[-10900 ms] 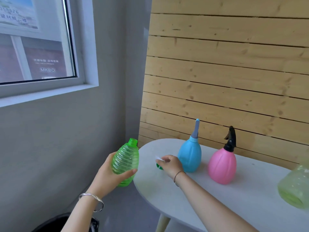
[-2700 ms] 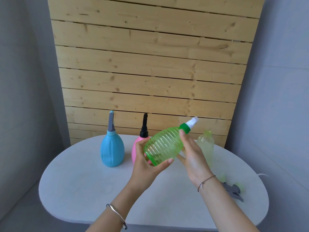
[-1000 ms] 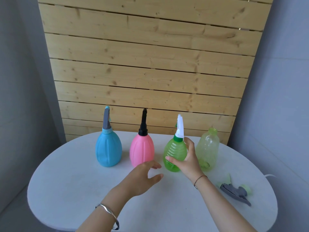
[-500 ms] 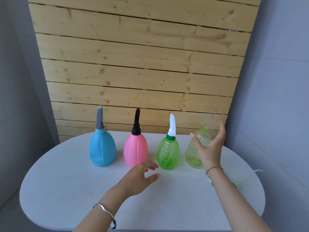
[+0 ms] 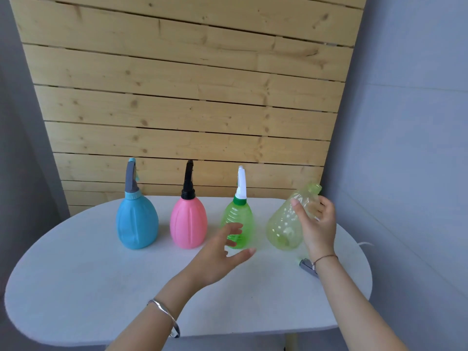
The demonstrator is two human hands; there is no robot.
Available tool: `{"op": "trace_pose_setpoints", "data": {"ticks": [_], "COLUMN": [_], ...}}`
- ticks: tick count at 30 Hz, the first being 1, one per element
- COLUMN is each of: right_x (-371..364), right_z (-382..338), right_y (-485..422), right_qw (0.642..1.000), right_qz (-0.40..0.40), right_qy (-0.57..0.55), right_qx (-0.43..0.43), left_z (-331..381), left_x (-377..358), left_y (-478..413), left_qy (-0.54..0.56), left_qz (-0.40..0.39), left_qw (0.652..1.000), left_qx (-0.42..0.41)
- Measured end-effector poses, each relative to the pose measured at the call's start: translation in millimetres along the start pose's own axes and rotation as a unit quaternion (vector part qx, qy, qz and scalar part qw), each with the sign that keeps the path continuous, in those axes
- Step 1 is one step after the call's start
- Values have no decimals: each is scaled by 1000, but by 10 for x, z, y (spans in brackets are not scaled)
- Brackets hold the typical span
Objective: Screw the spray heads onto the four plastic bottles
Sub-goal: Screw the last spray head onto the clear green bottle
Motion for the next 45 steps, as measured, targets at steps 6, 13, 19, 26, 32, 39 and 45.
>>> {"op": "trace_pose_setpoints", "data": {"ticks": [6,13,19,26,32,39,45], "right_x": [-2,330,902,870,774,444,310], "right_z": [-296,-151,446,599,431,-530,-989], "right_y": [312,397,216,217,210,196,217], "right_qw": [983,961,895,825,859,975,942], "right_qz": [-177,-266,-285,-316,-297,-219,-225], "right_qy": [-27,56,339,467,416,25,-248], "right_qx": [-29,-38,-61,-42,-15,29,12], "left_z": [216,138,-49,-64,-41,-72,-185], "left_x": [-343,-461,-323,-380,-363,-174,40], "left_y": [-27,1,55,54,29,81,188], "left_qy": [67,56,38,33,35,35,-5], "left_qz": [4,-20,-11,-21,-10,13,-5], "left_qw": [997,998,999,999,999,999,1000], "left_qx": [-39,-25,3,5,-5,-7,18]}}
Point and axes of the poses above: each hand's wrist, its own y-axis away from the middle knuckle, its own x-axis out of the back of the hand, z = x × y, the point moved 4 cm from there along -y, towards the middle knuckle, and after that the axes turned 10 degrees about -z, right-handed, at the moved point
